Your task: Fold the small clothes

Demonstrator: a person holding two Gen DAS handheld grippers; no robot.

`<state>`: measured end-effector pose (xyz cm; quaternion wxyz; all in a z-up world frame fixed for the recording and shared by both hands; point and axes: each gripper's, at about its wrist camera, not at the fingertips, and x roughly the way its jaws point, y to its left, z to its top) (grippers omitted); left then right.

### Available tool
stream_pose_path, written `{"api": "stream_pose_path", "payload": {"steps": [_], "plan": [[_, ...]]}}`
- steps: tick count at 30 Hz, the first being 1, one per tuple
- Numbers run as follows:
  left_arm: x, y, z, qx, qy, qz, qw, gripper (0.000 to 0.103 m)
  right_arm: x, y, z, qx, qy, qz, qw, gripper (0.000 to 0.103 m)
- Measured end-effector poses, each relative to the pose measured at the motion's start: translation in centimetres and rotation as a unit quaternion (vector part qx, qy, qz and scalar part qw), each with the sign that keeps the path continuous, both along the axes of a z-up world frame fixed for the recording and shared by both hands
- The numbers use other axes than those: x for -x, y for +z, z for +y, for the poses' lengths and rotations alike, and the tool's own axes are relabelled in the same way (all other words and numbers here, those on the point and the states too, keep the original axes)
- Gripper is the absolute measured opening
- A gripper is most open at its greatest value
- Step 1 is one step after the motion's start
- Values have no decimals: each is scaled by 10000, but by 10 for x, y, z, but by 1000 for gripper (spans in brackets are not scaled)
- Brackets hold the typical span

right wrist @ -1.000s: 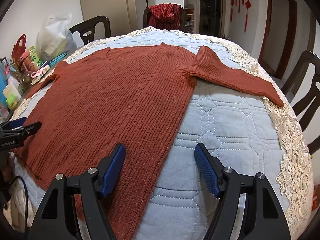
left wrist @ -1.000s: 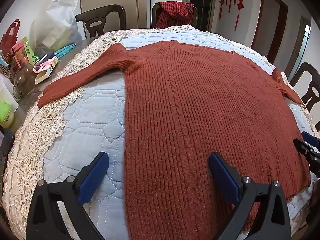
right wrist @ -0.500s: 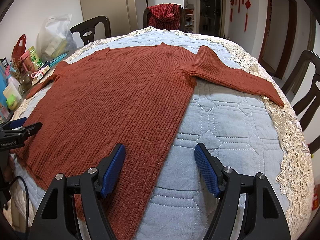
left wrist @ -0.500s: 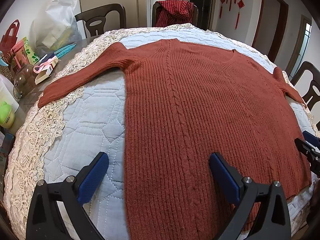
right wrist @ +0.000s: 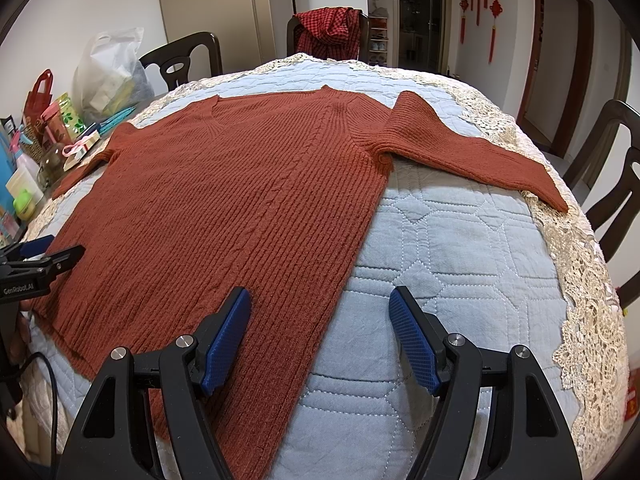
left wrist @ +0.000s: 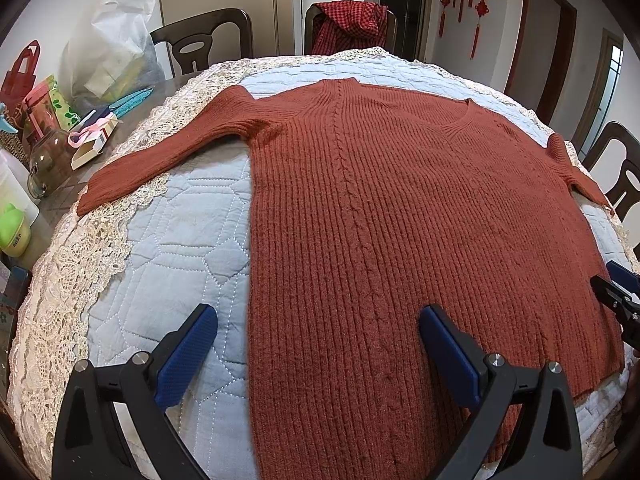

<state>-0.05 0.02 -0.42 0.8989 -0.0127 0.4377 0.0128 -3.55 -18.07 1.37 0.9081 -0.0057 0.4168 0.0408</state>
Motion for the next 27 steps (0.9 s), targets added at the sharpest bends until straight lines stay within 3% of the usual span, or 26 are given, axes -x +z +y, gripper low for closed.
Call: {"api": "stream_pose_path", "payload": {"steps": [27], "plan": [[-2,2,0,-5,5,71,10000,103,0,0,0,-8,0,0,10000,72]]}}
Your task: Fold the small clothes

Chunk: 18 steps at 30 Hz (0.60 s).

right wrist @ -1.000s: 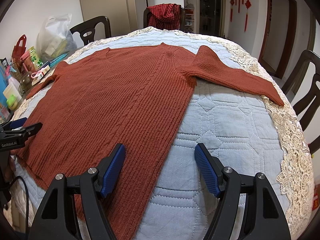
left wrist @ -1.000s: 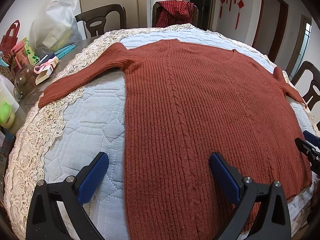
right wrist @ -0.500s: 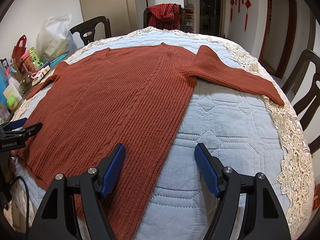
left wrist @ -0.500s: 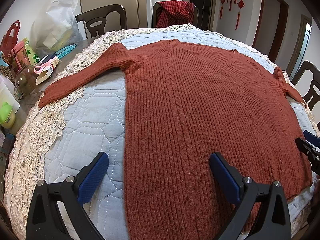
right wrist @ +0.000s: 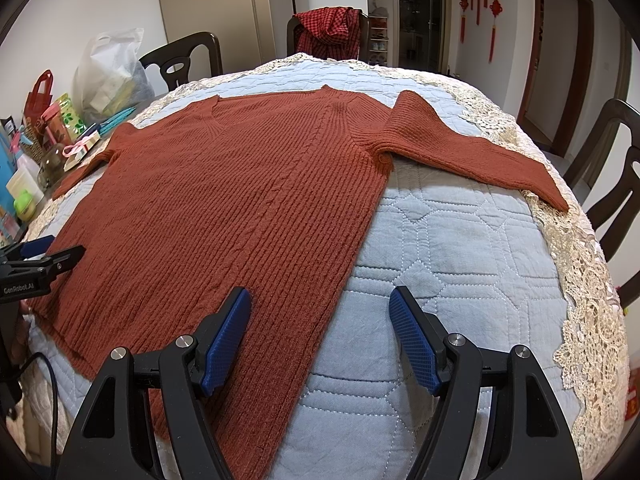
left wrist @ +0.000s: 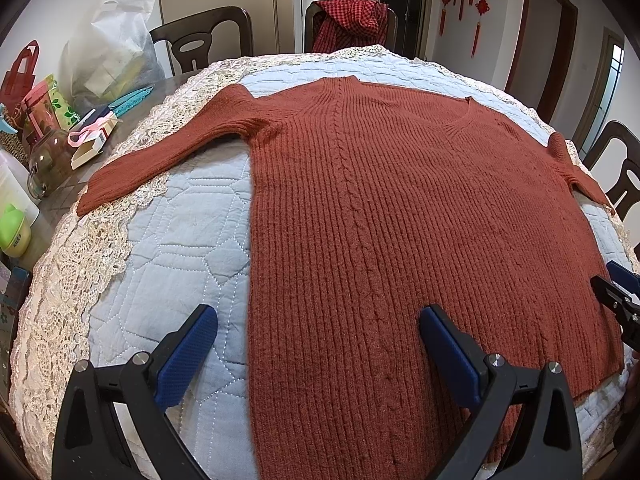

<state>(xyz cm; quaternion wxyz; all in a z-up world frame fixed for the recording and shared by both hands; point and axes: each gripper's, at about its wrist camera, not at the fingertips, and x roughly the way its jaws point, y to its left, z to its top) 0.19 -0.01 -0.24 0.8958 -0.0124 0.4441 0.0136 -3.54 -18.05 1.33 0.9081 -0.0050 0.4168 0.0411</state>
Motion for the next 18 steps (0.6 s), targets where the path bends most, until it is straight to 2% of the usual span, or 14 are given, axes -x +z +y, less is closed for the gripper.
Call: {"api": "stream_pose_path", "payload": {"steps": [18], "plan": [[0,-1,2,4,17,-20,10000,103,0,0,-1,-8,0,2,10000,72]]}}
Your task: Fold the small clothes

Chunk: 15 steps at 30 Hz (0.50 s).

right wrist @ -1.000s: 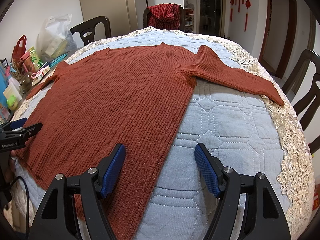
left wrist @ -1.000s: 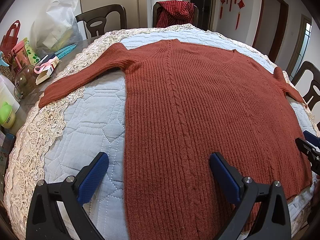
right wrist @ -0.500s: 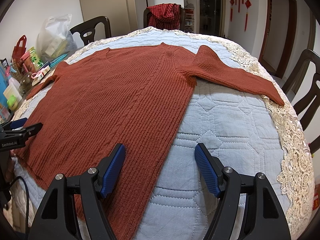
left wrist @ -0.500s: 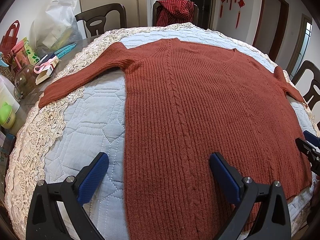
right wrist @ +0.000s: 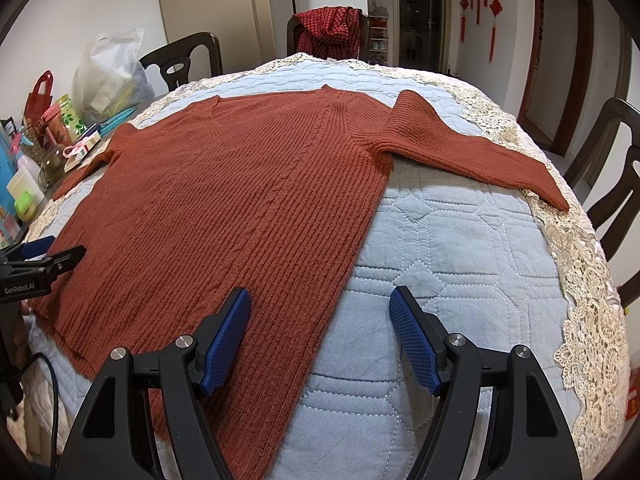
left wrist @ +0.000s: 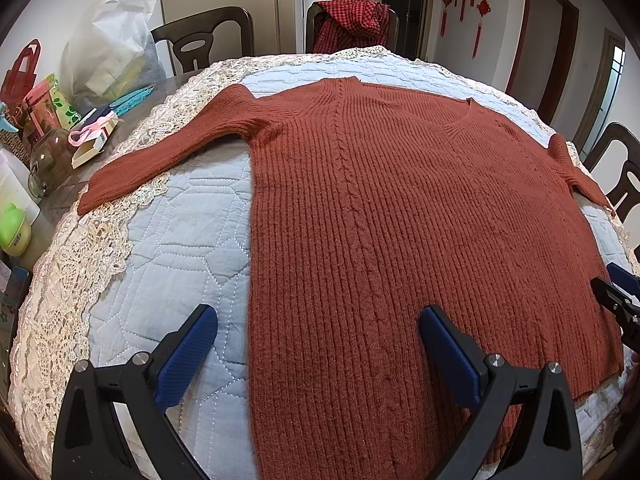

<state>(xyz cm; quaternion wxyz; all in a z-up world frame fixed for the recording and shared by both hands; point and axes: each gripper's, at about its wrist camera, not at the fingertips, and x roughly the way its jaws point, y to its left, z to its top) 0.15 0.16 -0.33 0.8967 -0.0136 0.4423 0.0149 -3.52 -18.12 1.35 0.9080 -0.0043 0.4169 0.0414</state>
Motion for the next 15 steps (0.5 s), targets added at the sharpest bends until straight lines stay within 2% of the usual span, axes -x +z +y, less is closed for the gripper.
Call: {"api": "stream_pose_path", "payload": {"steps": [15], "plan": [[1,0,0,-7,7,-25,10000,103,0,0,0,-27,3,-8,10000,73]]}}
